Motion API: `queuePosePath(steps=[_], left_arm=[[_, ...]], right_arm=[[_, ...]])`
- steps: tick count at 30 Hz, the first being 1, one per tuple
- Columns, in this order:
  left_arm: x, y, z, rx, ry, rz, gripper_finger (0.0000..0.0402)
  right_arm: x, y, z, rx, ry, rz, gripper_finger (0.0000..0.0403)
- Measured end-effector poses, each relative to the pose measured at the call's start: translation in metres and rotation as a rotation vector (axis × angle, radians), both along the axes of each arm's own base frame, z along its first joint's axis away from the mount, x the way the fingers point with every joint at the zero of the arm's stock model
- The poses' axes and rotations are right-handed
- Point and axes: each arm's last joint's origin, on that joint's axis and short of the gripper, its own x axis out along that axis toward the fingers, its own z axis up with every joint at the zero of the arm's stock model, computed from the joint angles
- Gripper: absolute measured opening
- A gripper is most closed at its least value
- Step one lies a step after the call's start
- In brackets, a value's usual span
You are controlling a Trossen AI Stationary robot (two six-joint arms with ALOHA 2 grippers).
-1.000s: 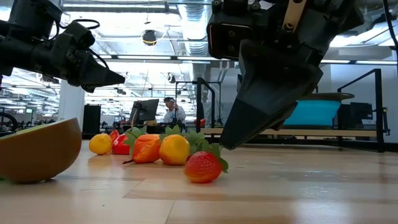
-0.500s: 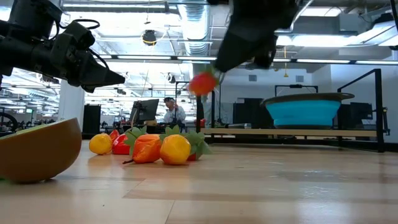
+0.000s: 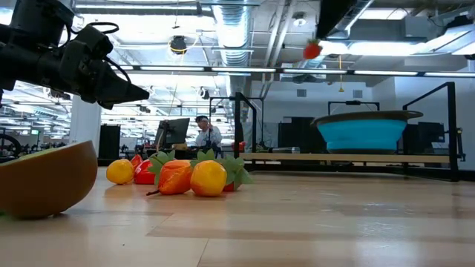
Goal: Pick & Place Fruit
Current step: Put the red strawberry into the blue colander
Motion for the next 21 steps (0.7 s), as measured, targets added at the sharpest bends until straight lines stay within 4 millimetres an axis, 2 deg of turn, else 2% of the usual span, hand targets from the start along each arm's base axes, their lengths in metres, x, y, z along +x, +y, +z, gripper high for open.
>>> queuePosePath(steps=[4, 10, 18, 21], left_arm=[[0.000, 0.000, 0.000, 0.000, 0.000, 0.000, 0.0001], [0.000, 0.000, 0.000, 0.000, 0.000, 0.000, 0.0001], [0.000, 0.000, 0.000, -0.003, -0.001, 0.001, 0.0001], [0.000, 0.000, 0.000, -0.003, -0.001, 0.001, 0.0001]], right_arm=[[-0.023, -0.026, 0.019, -0.094, 0.032, -0.036, 0.0000], [-0.048, -0.071, 0.035, -0.178, 0.115, -0.125, 0.0000], [-0.057, -0.131, 0.036, -0.220, 0.235, -0.139, 0.0000], [-0.060, -0.152, 0.030, -0.219, 0.279, -0.161, 0.0000]])
